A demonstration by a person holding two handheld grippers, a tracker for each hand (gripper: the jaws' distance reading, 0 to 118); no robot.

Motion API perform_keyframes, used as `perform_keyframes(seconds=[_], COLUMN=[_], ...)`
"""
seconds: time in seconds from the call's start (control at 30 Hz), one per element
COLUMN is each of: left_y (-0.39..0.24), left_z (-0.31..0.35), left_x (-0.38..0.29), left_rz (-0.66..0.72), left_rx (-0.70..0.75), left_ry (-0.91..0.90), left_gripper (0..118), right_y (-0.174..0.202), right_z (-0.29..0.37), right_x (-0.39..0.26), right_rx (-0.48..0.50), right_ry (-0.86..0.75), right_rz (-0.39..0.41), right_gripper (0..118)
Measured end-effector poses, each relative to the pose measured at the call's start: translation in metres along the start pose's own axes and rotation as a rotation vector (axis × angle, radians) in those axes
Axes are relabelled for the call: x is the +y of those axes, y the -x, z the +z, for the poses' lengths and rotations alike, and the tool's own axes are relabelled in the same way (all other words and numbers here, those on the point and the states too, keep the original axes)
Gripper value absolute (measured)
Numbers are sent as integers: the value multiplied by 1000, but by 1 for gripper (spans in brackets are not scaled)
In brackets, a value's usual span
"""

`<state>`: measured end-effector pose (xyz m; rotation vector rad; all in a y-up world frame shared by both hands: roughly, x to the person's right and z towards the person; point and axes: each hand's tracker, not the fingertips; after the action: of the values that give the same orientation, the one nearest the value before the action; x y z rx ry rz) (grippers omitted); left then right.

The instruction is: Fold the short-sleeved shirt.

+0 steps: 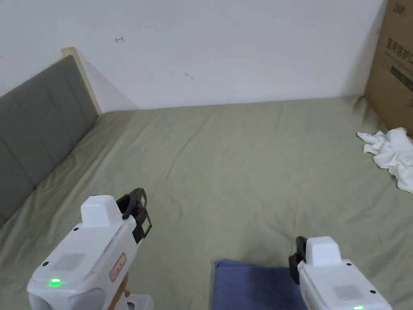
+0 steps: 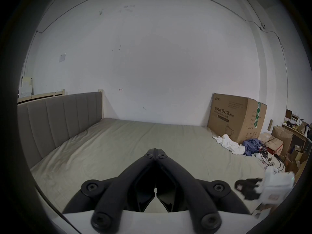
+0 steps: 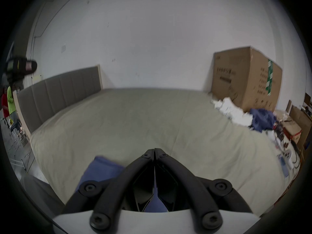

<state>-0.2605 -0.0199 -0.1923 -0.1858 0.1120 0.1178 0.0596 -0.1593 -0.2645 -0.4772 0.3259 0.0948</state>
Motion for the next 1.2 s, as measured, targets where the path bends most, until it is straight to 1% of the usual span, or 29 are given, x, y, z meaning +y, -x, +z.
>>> perform_keyframes(seconds=[0.1,0.17,0.23,0.33,0.4,0.43,0.47,0.5,0.57,0.6,0.63,0.7,0.8,0.83,0.87,0.9,0.93,0.97,1.03,1.07,1.1,1.2], left_y=[7,12,16,20,23,26,27,28,26,24,21,10,-3,-7,-10,-12,-16,-20,-23,-22,-22,-20], left_z=[2,3,2,-3,-12,-20,-29,-39,-65,-78,-90,-112,-137,-144,-150,-154,-153,-155,-158,-158,-157,-159], left_x=[-11,-19,-26,-38,-47,-53,-61,-69,-92,-103,-116,-139,-165,-172,-177,-180,-182,-184,-190,-193,-194,-198], left_rz=[9,32,58,90,140,180,223,267,364,392,415,422,407,398,383,379,380,372,380,406,402,426], left_rx=[-4,-19,-30,-68,-122,-162,-182,-186,-241,-258,-257,-282,-311,-301,-323,-334,-343,-360,-388,-421,-403,-388], left_ry=[51,88,129,197,283,336,389,448,590,650,709,816,878,886,913,924,934,966,997,990,985,1000], left_gripper=[0,0,0,0,8,15,30,47,84,94,97,97,95,91,84,80,80,68,40,33,27,19], right_y=[18,28,33,30,31,34,33,31,26,25,23,19,16,14,12,11,11,11,10,10,10,10], right_z=[-25,-39,-48,-62,-57,-58,-57,-59,-59,-58,-58,-60,-59,-59,-59,-59,-59,-59,-59,-60,-60,-60], right_x=[-35,-55,-75,-107,-110,-106,-105,-104,-104,-104,-104,-103,-101,-101,-101,-101,-101,-101,-101,-101,-101,-101], right_rx=[19,27,21,4,-5,-8,-11,-10,6,10,14,28,48,56,63,68,73,77,82,84,84,86], right_ry=[74,122,166,263,165,196,201,211,218,219,220,229,240,240,241,241,241,243,243,244,244,244], right_rz=[12,37,41,-17,-22,-8,-12,-30,-65,-71,-79,-95,-99,-104,-115,-117,-115,-113,-108,-110,-110,-110], right_gripper=[0,0,0,0,0,0,0,0,0,0,0,0,0,0,0,0,0,0,0,0,0,0])
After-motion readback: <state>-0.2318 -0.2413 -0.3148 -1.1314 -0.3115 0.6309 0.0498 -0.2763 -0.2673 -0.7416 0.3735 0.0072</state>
